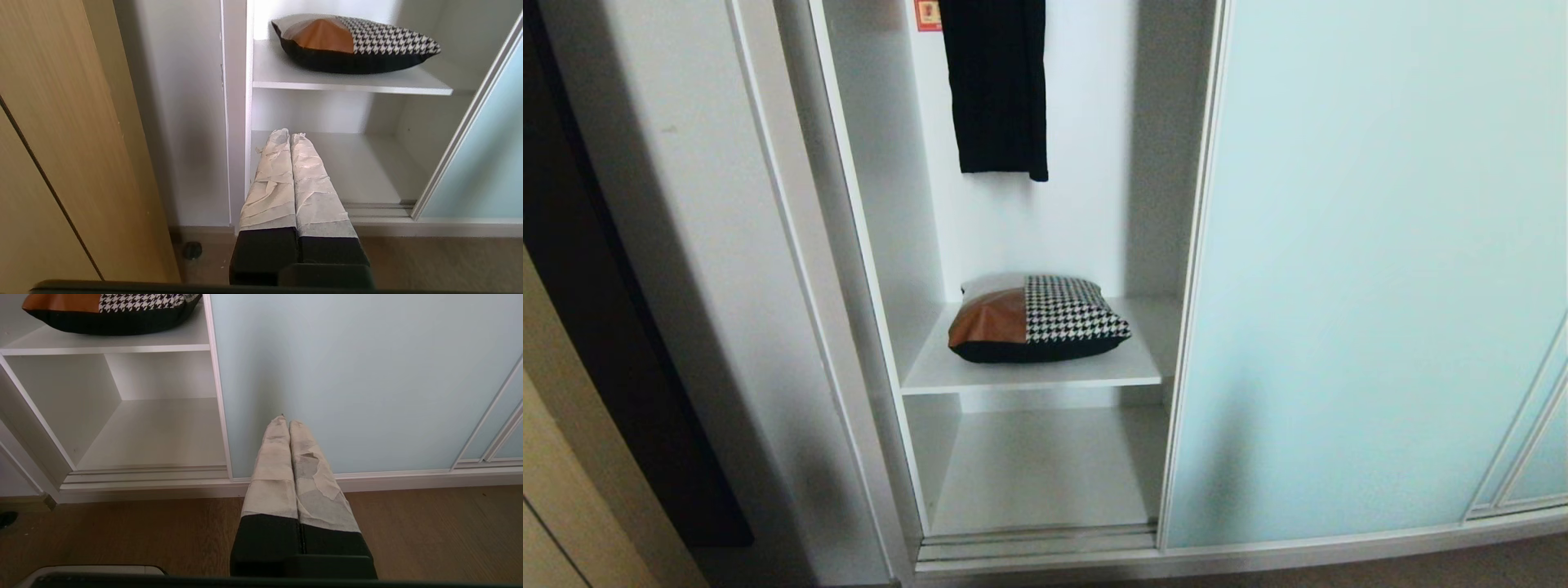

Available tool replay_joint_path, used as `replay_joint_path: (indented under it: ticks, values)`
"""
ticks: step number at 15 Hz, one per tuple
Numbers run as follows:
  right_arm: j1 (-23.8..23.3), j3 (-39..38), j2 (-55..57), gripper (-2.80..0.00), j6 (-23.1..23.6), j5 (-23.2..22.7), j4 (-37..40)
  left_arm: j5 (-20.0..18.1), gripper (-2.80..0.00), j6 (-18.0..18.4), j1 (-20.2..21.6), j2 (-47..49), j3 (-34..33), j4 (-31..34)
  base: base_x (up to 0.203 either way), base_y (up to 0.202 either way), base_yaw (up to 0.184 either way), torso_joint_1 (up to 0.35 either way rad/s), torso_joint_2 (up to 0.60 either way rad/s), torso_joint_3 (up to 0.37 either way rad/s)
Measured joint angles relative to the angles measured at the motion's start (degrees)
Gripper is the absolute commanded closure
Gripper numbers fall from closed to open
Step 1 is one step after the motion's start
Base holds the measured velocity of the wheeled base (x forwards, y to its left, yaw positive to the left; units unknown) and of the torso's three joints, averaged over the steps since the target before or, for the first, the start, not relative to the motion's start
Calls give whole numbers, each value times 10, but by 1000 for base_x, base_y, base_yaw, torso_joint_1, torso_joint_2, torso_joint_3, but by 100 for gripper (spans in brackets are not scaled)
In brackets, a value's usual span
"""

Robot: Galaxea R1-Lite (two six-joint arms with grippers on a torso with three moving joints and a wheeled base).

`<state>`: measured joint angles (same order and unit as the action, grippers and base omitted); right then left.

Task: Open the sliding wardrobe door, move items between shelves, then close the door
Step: Open the door

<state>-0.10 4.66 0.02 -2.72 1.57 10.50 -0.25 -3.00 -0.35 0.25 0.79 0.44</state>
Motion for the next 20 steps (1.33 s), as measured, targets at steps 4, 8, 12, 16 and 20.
replay_joint_path:
  ticks: [4, 8, 12, 16, 20]
  values:
    - [0, 0, 0, 0, 0, 0, 0, 3, 0, 23, 0, -4, -5, -20, 0, 0, 0, 0, 0, 0]
    - [0, 0, 0, 0, 0, 0, 0, 2, 0, 30, 0, -5, -7, -7, 0, 0, 0, 0, 0, 0]
    - [0, 0, 0, 0, 0, 0, 0, 2, 0, 30, 0, -5, -7, -6, 0, 0, 0, 0, 0, 0]
    - [0, 0, 0, 0, 6, 0, -1, 2, 0, 30, 0, -5, -8, -6, 0, 0, 0, 0, 0, 0]
    - [0, 1, 0, 0, 7, -1, 3, 2, 0, 30, 0, -4, -8, -6, 0, 0, 0, 0, 0, 0]
